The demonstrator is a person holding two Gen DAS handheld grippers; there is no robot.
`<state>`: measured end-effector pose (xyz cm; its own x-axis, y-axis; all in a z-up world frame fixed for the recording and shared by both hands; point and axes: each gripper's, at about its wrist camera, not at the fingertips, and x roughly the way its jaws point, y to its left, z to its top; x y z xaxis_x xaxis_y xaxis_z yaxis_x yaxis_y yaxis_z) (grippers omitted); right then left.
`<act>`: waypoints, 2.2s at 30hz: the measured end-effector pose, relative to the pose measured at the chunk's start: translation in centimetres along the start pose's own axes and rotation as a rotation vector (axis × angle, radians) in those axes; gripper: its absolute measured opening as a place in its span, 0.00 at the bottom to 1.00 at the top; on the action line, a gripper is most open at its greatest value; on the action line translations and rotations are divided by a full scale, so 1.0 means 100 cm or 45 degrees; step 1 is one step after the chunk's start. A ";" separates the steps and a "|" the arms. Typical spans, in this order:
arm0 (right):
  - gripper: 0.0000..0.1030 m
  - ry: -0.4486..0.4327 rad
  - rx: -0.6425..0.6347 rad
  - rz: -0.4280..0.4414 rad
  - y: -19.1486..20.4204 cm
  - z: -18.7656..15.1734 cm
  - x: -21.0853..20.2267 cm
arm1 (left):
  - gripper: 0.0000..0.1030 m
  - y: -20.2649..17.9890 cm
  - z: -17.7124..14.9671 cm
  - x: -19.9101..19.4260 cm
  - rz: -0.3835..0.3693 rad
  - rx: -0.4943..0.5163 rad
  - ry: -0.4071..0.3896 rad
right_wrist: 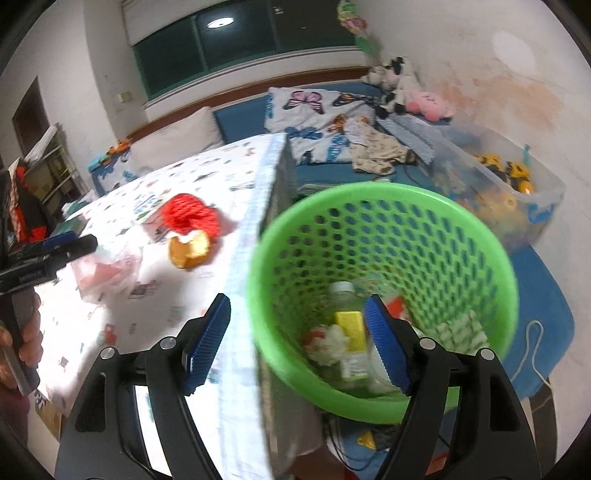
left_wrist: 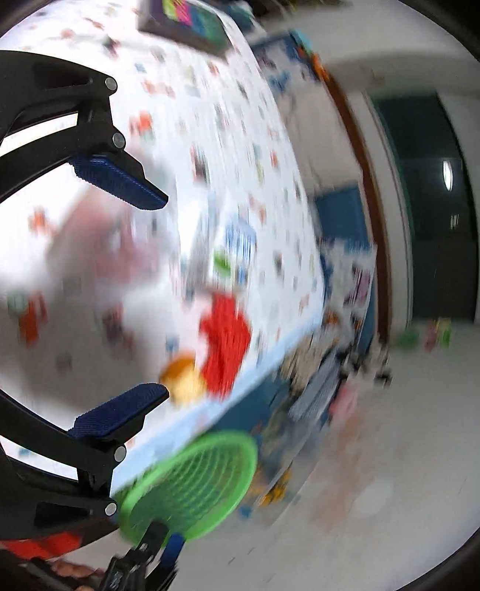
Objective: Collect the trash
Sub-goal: 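Grasp the clear plastic bag with the left tool while the right tool reaches the orange peel, then grasp the orange peel with the right tool while the left tool lifts the bag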
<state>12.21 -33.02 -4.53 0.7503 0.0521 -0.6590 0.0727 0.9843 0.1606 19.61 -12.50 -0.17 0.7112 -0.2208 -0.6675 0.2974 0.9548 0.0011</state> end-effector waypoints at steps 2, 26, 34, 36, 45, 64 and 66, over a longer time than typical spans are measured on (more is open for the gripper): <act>0.76 0.004 -0.023 0.015 0.011 0.003 0.005 | 0.89 0.022 -0.001 -0.004 0.078 -0.059 -0.022; 0.77 0.143 -0.216 0.152 0.104 0.029 0.096 | 0.51 0.094 -0.032 0.069 -0.159 -0.536 0.252; 0.77 0.184 -0.227 0.132 0.113 0.034 0.124 | 0.26 0.104 -0.031 0.068 -0.207 -0.542 0.245; 0.77 0.194 -0.222 0.128 0.113 0.035 0.129 | 0.20 0.105 -0.030 0.067 -0.207 -0.536 0.241; 0.60 0.213 -0.280 0.059 0.121 0.036 0.143 | 0.08 0.114 -0.026 0.055 -0.211 -0.510 0.208; 0.39 0.143 -0.281 0.114 0.122 0.028 0.100 | 0.07 0.104 -0.006 0.006 -0.303 -0.410 0.110; 0.39 0.127 -0.276 0.113 0.118 0.028 0.090 | 0.07 0.097 -0.002 0.004 -0.323 -0.395 0.109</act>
<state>21.70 -21.36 -6.53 0.6781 0.1455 -0.7204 -0.1408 0.9878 0.0669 22.63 -3.32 -0.59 0.5806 -0.4521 -0.6772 0.2411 0.8899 -0.3873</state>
